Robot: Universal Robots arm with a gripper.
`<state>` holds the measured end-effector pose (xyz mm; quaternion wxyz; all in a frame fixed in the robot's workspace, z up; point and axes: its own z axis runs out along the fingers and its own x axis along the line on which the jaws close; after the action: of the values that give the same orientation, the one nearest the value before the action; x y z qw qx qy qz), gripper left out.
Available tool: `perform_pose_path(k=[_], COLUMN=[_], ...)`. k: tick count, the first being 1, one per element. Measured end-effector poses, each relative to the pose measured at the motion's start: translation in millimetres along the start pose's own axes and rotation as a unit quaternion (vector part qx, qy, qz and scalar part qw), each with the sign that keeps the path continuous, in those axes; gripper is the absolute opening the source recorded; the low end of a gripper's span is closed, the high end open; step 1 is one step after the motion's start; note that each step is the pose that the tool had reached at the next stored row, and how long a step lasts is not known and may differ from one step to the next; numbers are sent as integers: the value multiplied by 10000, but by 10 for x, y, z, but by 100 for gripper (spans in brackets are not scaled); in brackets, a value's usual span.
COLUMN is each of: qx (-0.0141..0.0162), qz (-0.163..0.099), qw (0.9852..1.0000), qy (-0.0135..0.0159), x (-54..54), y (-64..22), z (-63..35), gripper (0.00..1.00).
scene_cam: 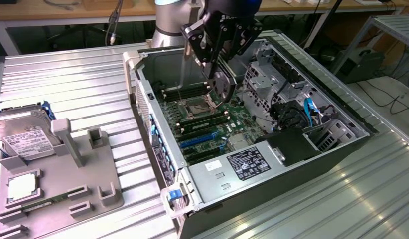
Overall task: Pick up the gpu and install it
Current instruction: 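Pick up the gpu and move the gpu toward the slot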
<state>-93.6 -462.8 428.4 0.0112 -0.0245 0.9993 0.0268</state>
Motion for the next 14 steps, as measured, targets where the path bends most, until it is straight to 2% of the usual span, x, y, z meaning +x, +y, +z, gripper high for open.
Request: perform_pose_path(k=[14], qx=[0], qz=[0], qw=[10000], qy=[0], x=[-141], y=[-7], z=[3], gripper=[28])
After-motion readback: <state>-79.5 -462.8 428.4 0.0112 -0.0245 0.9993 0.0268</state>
